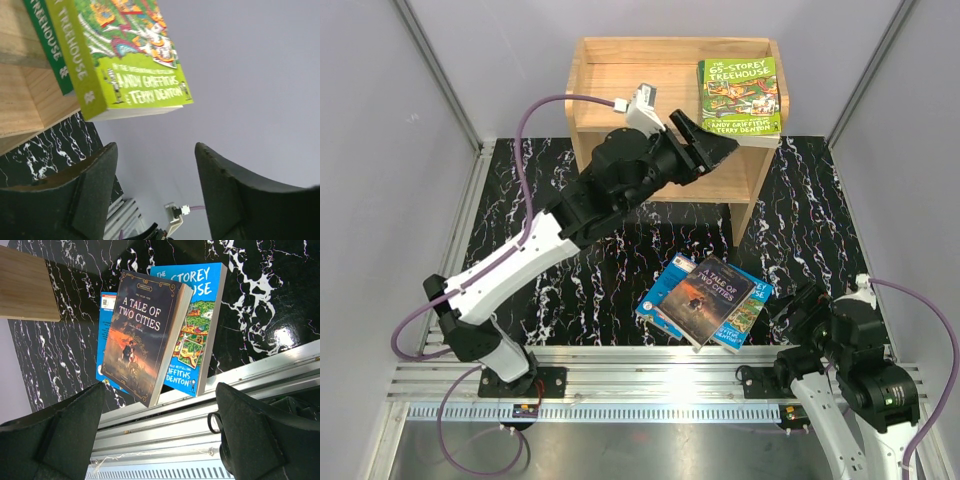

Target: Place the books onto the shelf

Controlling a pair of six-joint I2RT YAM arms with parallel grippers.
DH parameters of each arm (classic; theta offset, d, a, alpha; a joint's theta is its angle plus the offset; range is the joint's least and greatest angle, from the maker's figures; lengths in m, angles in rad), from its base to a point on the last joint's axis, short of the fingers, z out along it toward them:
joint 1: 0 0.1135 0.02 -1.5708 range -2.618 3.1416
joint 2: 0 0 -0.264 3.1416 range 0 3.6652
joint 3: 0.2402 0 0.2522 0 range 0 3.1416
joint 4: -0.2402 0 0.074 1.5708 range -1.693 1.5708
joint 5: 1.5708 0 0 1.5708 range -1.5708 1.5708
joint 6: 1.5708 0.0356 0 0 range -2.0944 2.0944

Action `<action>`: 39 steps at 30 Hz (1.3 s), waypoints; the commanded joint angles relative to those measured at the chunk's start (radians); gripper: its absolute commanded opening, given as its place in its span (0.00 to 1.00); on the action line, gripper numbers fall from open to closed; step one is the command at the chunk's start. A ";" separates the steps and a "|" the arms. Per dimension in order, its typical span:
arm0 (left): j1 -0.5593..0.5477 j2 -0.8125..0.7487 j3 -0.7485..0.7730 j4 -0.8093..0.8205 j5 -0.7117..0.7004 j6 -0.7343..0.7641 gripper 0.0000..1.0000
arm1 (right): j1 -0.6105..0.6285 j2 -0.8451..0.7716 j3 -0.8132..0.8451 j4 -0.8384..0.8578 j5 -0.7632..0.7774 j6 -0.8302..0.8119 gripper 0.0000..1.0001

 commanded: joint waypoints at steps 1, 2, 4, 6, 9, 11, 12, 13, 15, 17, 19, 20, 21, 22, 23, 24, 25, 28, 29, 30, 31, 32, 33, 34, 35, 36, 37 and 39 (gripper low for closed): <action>0.000 -0.076 -0.006 0.088 -0.012 0.076 0.56 | 0.005 -0.010 -0.006 0.041 0.007 -0.009 1.00; 0.000 -0.077 -0.011 0.090 0.004 0.081 0.50 | 0.005 -0.009 -0.006 0.041 0.009 -0.011 1.00; 0.002 -0.076 -0.020 0.084 0.012 0.081 0.35 | 0.006 -0.007 -0.006 0.044 0.007 -0.011 1.00; 0.002 -0.071 -0.034 0.093 0.021 0.073 0.29 | 0.005 -0.009 -0.008 0.044 0.009 -0.012 1.00; 0.002 -0.054 -0.038 0.114 0.021 0.063 0.26 | 0.005 -0.009 -0.008 0.044 0.009 -0.009 1.00; 0.003 -0.022 -0.009 0.105 0.021 0.063 0.26 | 0.005 -0.009 -0.009 0.044 0.007 -0.011 1.00; 0.002 -0.010 0.005 0.097 0.021 0.063 0.26 | 0.005 -0.009 -0.006 0.044 0.007 -0.009 1.00; 0.003 0.002 0.017 0.094 0.025 0.066 0.26 | 0.005 -0.009 -0.006 0.042 0.009 -0.009 1.00; 0.005 0.039 0.053 0.085 0.030 0.064 0.26 | 0.005 -0.012 -0.006 0.041 0.007 -0.009 1.00; 0.005 0.065 0.078 0.085 0.038 0.063 0.26 | 0.005 -0.013 -0.008 0.042 0.010 -0.009 1.00; 0.005 0.105 0.121 0.081 0.039 0.063 0.26 | 0.003 -0.016 -0.008 0.044 0.010 -0.008 1.00; 0.007 0.117 0.135 0.081 0.041 0.063 0.26 | 0.005 -0.016 -0.008 0.044 0.010 -0.008 1.00; 0.008 0.146 0.167 0.079 0.042 0.060 0.26 | 0.003 -0.016 -0.009 0.044 0.009 -0.008 1.00; 0.011 0.160 0.184 0.077 0.044 0.055 0.26 | 0.005 -0.019 -0.009 0.044 0.010 -0.008 1.00; 0.016 0.174 0.199 0.077 0.045 0.052 0.26 | 0.003 -0.019 -0.009 0.044 0.012 -0.008 1.00; 0.017 0.193 0.222 0.077 0.047 0.050 0.26 | 0.005 -0.019 -0.008 0.045 0.012 -0.006 1.00; 0.022 0.226 0.264 0.073 0.047 0.046 0.26 | 0.005 -0.021 -0.009 0.044 0.015 -0.006 1.00; 0.040 0.297 0.345 0.071 0.076 0.020 0.26 | 0.005 -0.018 -0.009 0.044 0.016 -0.004 1.00; 0.052 0.311 0.362 0.070 0.081 0.015 0.26 | 0.005 -0.018 -0.009 0.044 0.018 -0.004 1.00; 0.059 0.323 0.374 0.068 0.085 0.009 0.26 | 0.005 -0.015 -0.009 0.042 0.016 -0.004 1.00; 0.065 0.340 0.383 0.071 0.091 -0.003 0.26 | 0.003 -0.013 -0.009 0.042 0.018 -0.003 1.00; 0.078 0.345 0.384 0.079 0.097 -0.009 0.26 | 0.005 -0.015 -0.009 0.042 0.018 -0.004 1.00; 0.086 0.351 0.384 0.090 0.102 -0.014 0.26 | 0.003 -0.015 -0.008 0.042 0.018 -0.001 0.99; 0.092 0.355 0.384 0.094 0.107 -0.020 0.26 | 0.005 -0.015 -0.008 0.041 0.018 -0.003 1.00; 0.108 0.363 0.381 0.097 0.122 -0.035 0.26 | 0.005 -0.015 -0.009 0.041 0.018 -0.001 1.00; 0.114 0.368 0.381 0.106 0.134 -0.042 0.26 | 0.005 -0.016 -0.009 0.042 0.019 -0.001 1.00; 0.122 0.371 0.381 0.113 0.157 -0.052 0.26 | 0.005 -0.018 -0.009 0.044 0.019 0.000 1.00; 0.126 0.374 0.381 0.131 0.168 -0.060 0.27 | 0.005 -0.018 -0.009 0.042 0.019 0.000 1.00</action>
